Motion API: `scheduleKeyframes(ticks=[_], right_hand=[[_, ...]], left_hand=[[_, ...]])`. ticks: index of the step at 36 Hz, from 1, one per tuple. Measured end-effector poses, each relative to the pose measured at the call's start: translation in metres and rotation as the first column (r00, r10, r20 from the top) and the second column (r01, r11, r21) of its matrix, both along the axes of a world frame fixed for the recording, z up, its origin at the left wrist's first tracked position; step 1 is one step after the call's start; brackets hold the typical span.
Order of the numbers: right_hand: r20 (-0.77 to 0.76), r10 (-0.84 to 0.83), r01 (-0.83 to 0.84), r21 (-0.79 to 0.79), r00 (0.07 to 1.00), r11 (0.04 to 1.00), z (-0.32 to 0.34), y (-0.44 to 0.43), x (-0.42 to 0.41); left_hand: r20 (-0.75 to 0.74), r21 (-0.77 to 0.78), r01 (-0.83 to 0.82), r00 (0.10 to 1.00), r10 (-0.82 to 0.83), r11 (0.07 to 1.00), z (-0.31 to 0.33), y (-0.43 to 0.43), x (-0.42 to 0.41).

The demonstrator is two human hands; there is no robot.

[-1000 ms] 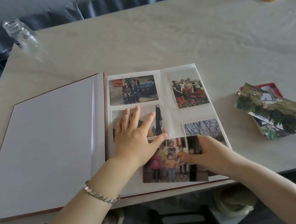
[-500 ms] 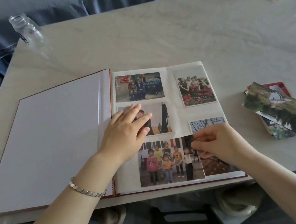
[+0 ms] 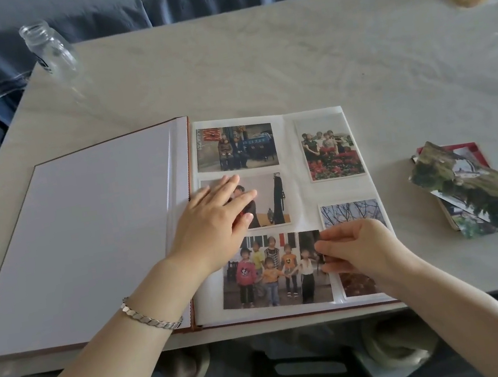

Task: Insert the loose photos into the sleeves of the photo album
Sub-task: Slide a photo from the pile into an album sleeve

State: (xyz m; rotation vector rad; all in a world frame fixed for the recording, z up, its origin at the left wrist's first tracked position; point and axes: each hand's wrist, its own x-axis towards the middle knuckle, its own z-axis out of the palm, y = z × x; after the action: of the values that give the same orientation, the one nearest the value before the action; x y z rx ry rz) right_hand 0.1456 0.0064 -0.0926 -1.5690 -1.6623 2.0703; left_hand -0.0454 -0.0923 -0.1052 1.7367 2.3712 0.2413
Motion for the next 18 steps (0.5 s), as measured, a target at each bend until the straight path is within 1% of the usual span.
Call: scheduleKeyframes(ticks=[2,5,11,13,16,18], right_hand=[[-0.001,0.013,-0.013,0.027,1.000,1.000,0.000,-0.003,-0.003],[0.005,0.077,-0.078,0.059,0.997,0.995,-0.001,-0.005,-0.009],[0.031,0.171,-0.171,-0.008,0.985,0.985,0.004,0.001,-0.012],[0.063,0.177,-0.177,0.000,0.982,0.984,0.007,0.002,-0.011],[0.064,0.120,-0.124,0.063,0.991,0.990,0.007,0.000,-0.009],[0.088,0.136,-0.150,0.172,0.987,0.974,0.007,-0.003,-0.008]], left_hand=[[0.002,-0.003,0.002,1.000,-0.002,1.000,0.000,0.000,0.000],[0.005,0.001,0.006,1.000,-0.006,1.000,0.001,0.000,0.000],[-0.001,-0.006,0.008,1.000,-0.008,1.000,0.002,0.000,0.000],[-0.005,-0.016,0.006,1.000,-0.006,1.000,0.001,0.000,0.001],[-0.013,-0.025,0.004,1.000,-0.005,1.000,0.000,0.000,0.001],[-0.005,-0.020,0.004,1.000,-0.004,1.000,0.001,0.001,0.001]])
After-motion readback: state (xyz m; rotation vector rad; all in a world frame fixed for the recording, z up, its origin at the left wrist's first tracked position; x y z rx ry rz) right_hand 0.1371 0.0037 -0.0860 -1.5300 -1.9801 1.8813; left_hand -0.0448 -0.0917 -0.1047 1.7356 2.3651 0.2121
